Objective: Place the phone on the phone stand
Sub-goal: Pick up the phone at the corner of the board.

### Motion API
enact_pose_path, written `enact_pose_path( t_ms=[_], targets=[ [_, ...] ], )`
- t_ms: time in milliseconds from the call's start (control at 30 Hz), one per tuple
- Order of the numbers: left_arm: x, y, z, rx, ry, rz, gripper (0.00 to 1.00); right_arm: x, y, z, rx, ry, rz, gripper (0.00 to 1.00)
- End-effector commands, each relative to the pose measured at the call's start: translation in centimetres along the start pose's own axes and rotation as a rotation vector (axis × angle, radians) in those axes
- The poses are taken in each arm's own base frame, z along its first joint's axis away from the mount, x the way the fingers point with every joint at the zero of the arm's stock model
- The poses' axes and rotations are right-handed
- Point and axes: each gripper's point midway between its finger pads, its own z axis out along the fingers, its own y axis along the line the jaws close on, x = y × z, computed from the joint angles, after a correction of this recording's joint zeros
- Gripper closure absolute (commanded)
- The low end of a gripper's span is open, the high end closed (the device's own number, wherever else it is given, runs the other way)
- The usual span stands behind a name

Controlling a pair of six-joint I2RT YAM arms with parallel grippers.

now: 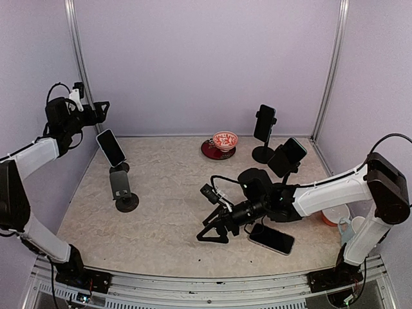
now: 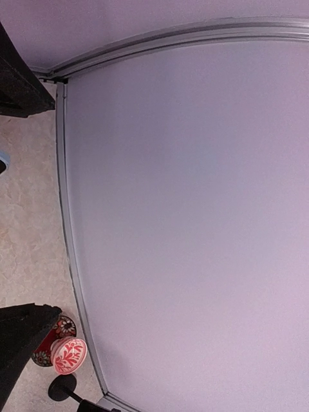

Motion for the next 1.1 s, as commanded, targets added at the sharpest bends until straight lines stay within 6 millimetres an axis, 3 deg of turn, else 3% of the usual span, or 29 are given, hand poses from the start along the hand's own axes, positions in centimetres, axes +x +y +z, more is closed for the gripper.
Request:
enact_pose_path(
  t_ms=[0,200,500,600,733,900,1067],
  targets=[
    [-4.2,-2.4,-2.2,-0.043,-0.099,0.086,0.01,-1.0,-0.6,0.0,0.079,-0.001,-0.051,0.00],
    [-6.3,-5.9,-5.1,-0.061,-0.160,0.120,0.01,-1.9,-3.4,-2.0,0.360,0.010,-0.109,0.00],
    [-6.8,-10.5,-10.2,-0.001,-0.184,-0.011,0.01,-2.8,-5.4,-9.1,0.720,-0.052,-0.113,0.00],
    [-5.6,-11.6,-11.9,0.016,-0.150,-0.081,0.01,-2.0,-6.3,-11.5,0.819,-0.097,-0.075,0.00],
    [-4.0,-13.5,-13.8,0.082,-0.088,-0.128,0.01,-1.5,-5.4,-13.6,0.801,-0.186,-0.062,0.00],
    [-0.3,-15.2,-14.8,0.123,0.020,-0.129,0.01,0.7,-5.2,-14.8,0.795,-0.153,-0.076,0.00],
    [2.5,-16.7,-15.7,0.156,0.080,-0.099,0.01,4.2,-6.6,-15.0,0.844,-0.043,-0.035,0.00]
  ],
)
